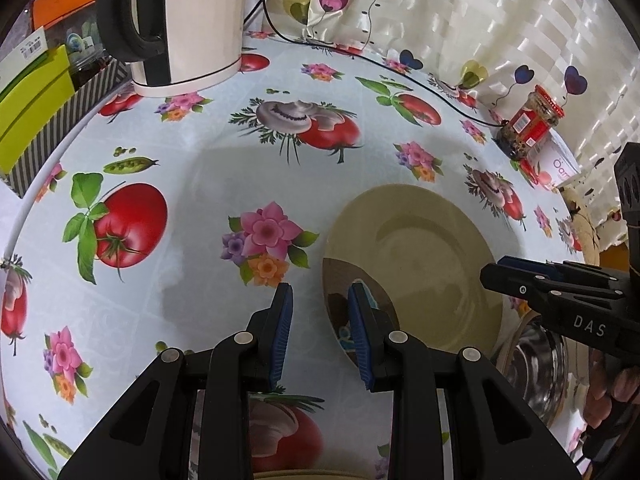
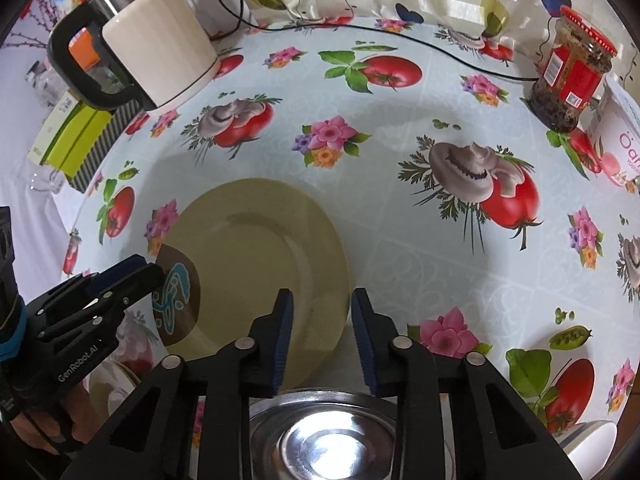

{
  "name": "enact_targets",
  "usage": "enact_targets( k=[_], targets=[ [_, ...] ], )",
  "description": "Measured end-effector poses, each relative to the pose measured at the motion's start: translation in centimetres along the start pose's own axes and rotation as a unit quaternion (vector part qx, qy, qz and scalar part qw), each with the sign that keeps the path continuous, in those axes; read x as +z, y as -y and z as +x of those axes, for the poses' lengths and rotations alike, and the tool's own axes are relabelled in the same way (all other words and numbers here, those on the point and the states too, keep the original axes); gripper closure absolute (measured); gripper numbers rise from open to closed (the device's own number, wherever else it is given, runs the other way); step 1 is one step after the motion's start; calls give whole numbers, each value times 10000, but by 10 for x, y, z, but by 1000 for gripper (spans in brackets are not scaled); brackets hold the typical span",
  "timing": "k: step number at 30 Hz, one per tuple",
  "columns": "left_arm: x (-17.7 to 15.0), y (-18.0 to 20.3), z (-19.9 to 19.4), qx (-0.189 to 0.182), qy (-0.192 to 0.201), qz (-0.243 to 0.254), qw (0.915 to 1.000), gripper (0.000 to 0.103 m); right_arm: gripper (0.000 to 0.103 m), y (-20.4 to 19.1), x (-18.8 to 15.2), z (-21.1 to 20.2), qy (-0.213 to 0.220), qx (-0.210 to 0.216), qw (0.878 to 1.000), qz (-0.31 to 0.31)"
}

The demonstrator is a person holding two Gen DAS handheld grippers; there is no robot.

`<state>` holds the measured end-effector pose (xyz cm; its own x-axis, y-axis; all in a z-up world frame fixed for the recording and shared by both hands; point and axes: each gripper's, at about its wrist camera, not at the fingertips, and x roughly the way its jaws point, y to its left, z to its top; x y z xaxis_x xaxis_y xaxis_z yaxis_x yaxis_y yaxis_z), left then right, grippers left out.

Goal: Organize plates and bowls

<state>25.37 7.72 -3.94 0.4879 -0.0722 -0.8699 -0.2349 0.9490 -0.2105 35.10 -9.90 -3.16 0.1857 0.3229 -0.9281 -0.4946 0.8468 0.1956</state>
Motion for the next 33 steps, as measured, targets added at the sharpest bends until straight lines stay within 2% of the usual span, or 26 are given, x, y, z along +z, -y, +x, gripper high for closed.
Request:
enact_targets(
  k=[8,14,33],
  targets=[
    [-1,4,4,-92,-40,40,9999,73,81,4,0,9,-113,-10,9999,2],
    [-5,11,7,-184,-97,143,9997,73,81,4,0,9,-94,-15,10000,-18],
    [-2,-1,-18,59,150,106,9998,73,82,-19,5,-1,61,-9,9997,-226]
  ],
)
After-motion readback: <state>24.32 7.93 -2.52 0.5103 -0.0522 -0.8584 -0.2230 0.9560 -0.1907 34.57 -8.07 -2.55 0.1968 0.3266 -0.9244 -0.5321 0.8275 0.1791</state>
